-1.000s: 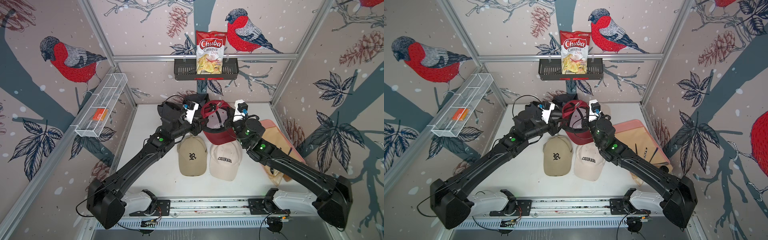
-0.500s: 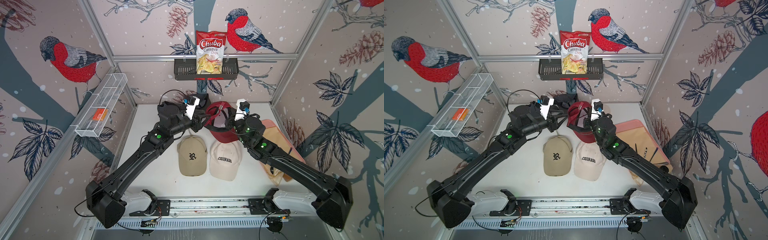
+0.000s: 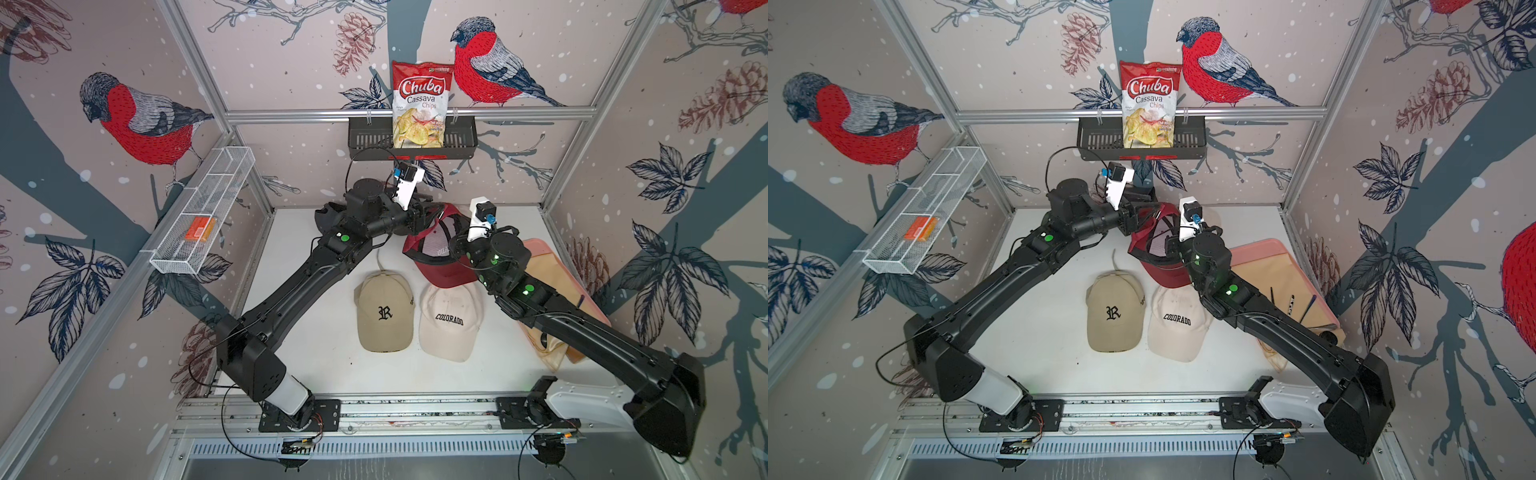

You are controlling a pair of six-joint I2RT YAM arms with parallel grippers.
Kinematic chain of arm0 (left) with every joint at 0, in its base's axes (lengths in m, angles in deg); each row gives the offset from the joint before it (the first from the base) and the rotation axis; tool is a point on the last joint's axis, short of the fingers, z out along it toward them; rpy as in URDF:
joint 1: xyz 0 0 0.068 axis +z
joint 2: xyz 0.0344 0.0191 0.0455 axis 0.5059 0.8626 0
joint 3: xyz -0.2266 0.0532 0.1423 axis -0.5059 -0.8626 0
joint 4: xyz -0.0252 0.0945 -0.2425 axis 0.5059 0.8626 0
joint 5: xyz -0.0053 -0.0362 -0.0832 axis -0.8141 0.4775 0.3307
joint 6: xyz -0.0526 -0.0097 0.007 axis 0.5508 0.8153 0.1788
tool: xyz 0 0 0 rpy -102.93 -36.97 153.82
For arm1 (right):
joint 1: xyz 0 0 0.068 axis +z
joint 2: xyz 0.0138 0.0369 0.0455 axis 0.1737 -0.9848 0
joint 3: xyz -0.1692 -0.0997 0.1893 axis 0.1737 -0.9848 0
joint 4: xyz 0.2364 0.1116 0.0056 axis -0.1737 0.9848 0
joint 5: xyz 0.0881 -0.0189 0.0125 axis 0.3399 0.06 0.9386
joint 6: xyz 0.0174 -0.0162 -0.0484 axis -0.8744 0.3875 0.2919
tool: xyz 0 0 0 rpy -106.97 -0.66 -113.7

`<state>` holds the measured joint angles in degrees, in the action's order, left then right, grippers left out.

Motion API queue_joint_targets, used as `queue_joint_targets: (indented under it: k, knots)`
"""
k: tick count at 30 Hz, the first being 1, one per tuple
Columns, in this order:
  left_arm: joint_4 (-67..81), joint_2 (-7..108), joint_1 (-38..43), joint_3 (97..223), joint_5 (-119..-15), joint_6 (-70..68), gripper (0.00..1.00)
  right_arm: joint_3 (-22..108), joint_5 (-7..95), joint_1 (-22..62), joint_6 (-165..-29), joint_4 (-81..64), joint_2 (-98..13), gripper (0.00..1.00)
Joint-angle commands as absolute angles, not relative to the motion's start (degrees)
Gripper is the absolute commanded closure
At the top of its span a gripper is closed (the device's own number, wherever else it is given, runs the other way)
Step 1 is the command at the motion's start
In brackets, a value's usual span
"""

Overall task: Open the adjustable buckle of the baseball cap
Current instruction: Open the adjustable buckle on the baseball cap.

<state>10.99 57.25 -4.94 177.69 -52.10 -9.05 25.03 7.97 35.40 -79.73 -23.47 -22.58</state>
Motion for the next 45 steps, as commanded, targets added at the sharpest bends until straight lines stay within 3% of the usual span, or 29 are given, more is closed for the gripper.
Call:
queue_joint_targets:
  k: [1, 7, 14, 23, 45]
  knots:
    - [11.5, 58.8, -5.7, 180.4, -51.0, -10.2, 0.55, 25.7, 7.0, 35.7, -78.6, -24.2, -22.6, 1.0]
    - [17.0, 61.6, -6.7, 184.6, -52.8, -13.6, 0.56, 26.0, 6.8, 36.1, -78.0, -24.1, -23.0, 1.0]
    - [20.1, 62.6, -6.8, 185.8, -53.3, -15.3, 0.67, 26.2, 6.4, 36.1, -77.6, -23.8, -22.9, 1.0]
    - [19.1, 62.1, -6.7, 185.7, -54.0, -15.5, 1.0, 26.1, 5.9, 36.1, -77.6, -23.4, -22.9, 1.0]
    - [7.5, 52.3, -6.7, 172.2, -58.9, -11.8, 1.0, 25.4, 7.0, 34.0, -82.4, -20.8, -20.9, 1.0]
